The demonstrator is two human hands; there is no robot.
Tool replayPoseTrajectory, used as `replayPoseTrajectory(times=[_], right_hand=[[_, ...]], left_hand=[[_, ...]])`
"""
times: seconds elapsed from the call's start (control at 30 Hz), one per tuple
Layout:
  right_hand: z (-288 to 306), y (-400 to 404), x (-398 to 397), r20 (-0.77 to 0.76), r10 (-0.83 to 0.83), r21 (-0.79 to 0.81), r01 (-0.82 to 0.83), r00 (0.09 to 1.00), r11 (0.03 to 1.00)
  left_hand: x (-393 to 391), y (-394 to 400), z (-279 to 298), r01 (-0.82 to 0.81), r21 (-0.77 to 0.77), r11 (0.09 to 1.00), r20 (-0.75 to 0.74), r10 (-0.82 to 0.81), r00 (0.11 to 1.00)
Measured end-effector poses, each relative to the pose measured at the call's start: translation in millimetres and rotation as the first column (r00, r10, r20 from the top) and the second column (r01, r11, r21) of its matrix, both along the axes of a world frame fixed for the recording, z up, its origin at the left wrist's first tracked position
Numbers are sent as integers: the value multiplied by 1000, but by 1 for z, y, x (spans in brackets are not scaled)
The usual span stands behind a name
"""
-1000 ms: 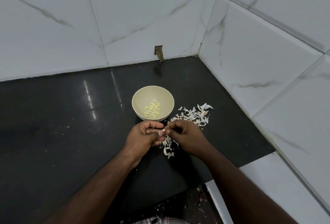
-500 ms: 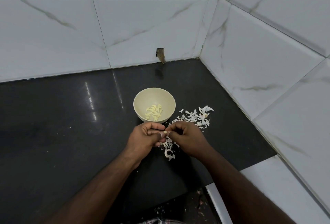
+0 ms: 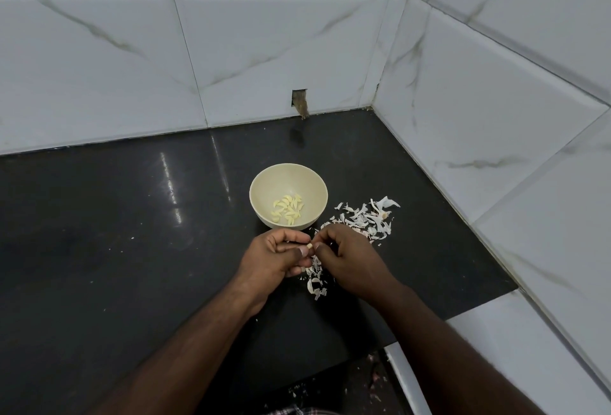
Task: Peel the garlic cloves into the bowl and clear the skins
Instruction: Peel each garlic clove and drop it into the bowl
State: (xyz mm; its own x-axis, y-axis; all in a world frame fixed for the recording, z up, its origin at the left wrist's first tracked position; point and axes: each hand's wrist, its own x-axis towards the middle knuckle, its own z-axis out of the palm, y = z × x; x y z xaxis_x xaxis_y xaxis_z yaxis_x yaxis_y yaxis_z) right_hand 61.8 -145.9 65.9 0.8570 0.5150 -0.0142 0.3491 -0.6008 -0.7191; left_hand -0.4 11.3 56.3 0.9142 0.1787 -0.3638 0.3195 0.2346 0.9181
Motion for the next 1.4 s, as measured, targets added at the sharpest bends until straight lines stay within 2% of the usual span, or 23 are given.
replayPoseTrajectory(times=[0.37,0.5,0.7,0.97,1.07,1.23,1.4], right_hand=[[-3,2,1,27,-27,7,27,999,1000],[-2,-5,5,4,-104,31,104,995,994],[-4,-10,8,45,-151,-28,152,987,988],[-2,-4,6,59,-82,-21,84,995,996],[-5,1,4,113,-39,35,36,993,999],[-9,-2,-2,231,-35,1,36,972,999],[-6,0,-2,182,3,-3,-3,983,1000]], left_hand=[[1,0,-2,33,-39,999,-27,-34,999],[2,2,-1,4,-95,995,-46,-9,999],[3,5,0,6,-123,992,-77,-15,997],[2,3,2,37,-88,995,-98,-46,994],[2,2,3,42,-83,996,-94,-50,994],[0,4,4,31,-66,997,-86,-37,996],[-1,2,6,40,-39,998,-66,-43,997]])
